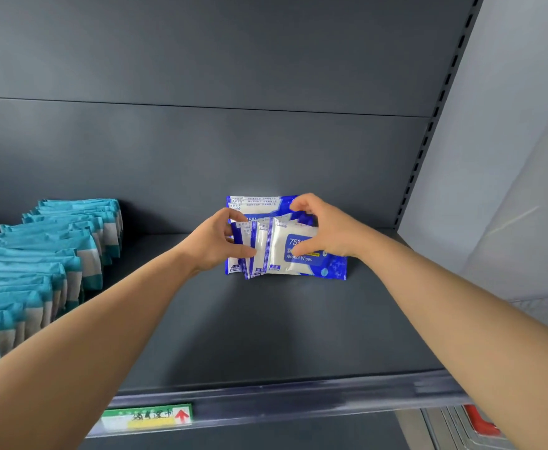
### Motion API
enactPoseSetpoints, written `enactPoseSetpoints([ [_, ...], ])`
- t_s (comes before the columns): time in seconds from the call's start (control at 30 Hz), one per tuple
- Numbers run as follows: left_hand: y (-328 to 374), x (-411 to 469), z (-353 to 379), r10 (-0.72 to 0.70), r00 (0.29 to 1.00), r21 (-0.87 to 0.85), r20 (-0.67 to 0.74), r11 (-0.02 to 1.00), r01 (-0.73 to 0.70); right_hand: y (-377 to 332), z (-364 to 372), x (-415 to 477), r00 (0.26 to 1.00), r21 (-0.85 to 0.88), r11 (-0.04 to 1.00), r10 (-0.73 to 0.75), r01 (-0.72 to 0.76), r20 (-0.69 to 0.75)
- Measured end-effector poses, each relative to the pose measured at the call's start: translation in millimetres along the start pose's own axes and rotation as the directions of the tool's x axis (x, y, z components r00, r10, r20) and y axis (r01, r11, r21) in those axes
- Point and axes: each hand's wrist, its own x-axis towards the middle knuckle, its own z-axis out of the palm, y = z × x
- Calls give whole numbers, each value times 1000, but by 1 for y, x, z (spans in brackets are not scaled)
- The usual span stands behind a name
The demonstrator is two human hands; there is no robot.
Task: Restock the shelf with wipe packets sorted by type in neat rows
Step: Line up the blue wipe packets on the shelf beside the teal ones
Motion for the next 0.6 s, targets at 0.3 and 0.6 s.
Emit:
enactPoseSetpoints([
  [0.3,-14,2,-9,-125,962,14,-245,991,132,-2,-13,-3,988,-117,988,109,-97,105],
  [0.6,-16,9,-3,-341,931,-75,-132,940,334,11,-28,-14,980,-98,982,170,-160,108],
])
